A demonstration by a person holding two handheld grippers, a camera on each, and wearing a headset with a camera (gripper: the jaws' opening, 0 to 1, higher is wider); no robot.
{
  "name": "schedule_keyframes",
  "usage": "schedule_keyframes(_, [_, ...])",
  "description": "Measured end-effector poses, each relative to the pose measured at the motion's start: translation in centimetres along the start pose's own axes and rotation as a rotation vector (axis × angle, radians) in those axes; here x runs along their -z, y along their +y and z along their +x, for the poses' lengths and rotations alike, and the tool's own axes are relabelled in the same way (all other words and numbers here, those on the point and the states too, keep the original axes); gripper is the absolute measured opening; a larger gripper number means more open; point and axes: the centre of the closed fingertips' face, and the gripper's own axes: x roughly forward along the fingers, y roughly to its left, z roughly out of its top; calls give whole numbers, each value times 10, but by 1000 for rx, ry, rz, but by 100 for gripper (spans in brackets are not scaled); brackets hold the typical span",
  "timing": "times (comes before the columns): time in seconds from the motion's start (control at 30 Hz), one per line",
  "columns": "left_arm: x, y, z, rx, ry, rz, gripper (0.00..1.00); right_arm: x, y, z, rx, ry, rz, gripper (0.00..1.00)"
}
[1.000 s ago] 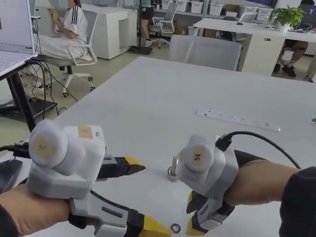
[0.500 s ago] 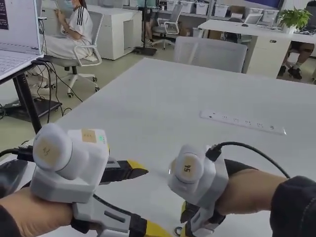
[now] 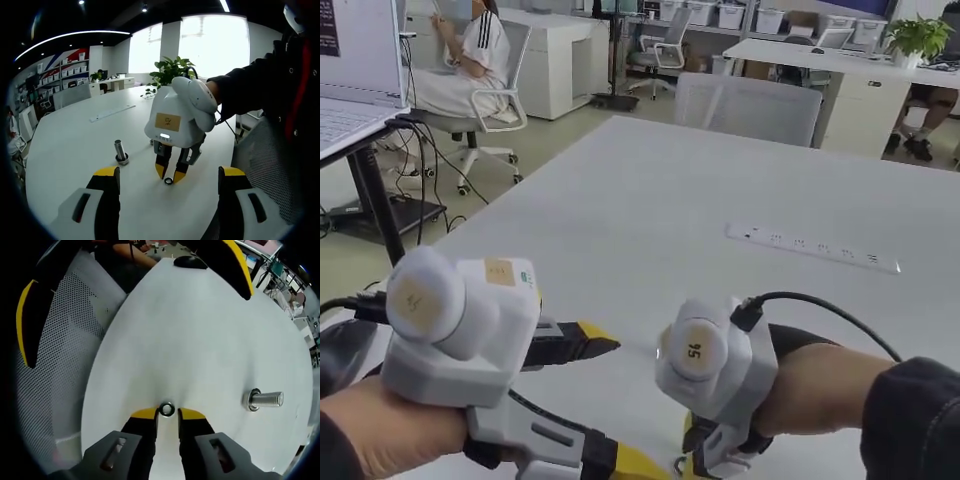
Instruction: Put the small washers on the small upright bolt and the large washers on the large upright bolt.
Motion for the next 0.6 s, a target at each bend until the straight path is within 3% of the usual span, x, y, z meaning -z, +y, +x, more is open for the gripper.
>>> schedule_keyframes(0.6, [-2,2,-1,-6,-9,-5,80,0,-1,0,-1,0,-16,14])
